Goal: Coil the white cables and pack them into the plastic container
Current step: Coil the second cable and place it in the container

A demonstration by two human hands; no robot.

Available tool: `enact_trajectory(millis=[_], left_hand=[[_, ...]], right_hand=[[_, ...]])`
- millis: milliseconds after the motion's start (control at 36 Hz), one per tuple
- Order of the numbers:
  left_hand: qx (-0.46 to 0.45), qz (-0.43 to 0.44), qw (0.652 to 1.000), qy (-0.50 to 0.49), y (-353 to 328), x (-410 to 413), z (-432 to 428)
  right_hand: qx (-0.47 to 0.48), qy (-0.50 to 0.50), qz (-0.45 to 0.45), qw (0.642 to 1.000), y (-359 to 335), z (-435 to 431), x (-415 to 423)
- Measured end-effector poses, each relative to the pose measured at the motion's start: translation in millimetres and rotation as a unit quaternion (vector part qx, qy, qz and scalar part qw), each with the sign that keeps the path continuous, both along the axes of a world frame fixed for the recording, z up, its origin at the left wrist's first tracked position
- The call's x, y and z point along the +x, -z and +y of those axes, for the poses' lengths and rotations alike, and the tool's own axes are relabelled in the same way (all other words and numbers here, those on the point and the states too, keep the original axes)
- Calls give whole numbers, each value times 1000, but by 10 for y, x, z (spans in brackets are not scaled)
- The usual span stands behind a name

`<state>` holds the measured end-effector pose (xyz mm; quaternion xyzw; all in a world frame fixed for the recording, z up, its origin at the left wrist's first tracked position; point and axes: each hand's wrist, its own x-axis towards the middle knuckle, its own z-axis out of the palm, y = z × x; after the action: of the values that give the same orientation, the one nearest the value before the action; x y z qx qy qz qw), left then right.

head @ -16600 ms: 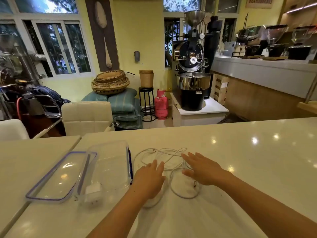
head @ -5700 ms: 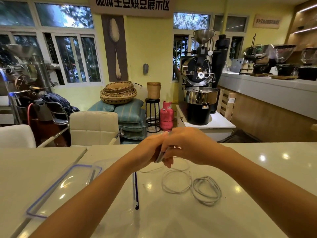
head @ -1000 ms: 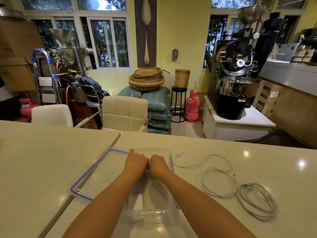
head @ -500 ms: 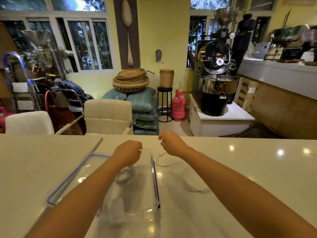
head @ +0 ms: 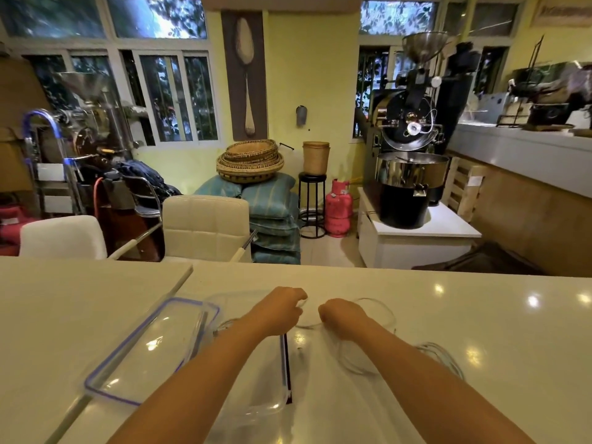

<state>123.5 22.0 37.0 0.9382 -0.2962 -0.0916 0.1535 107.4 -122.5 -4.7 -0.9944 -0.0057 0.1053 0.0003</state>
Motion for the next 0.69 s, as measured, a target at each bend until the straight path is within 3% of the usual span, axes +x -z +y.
enact_trajectory(millis=[111, 278, 472, 611, 694], left_hand=[[-27, 17, 999, 20, -28, -28, -42], [-147, 91, 984, 38, -203, -20, -161], [-308, 213, 922, 102, -589, -197, -289], [-395, 295, 853, 173, -821, -403, -350], [-433, 333, 810, 213, -945, -517, -397]], right_hand=[[-21, -46, -31, 998, -168, -97, -90], [52, -82, -127, 987, -711, -363, -286], [171, -78, -212, 959, -1323, -598, -615], [344, -44, -271, 898, -1451, -794, -664], [460, -13, -280, 842, -1432, -821, -670]])
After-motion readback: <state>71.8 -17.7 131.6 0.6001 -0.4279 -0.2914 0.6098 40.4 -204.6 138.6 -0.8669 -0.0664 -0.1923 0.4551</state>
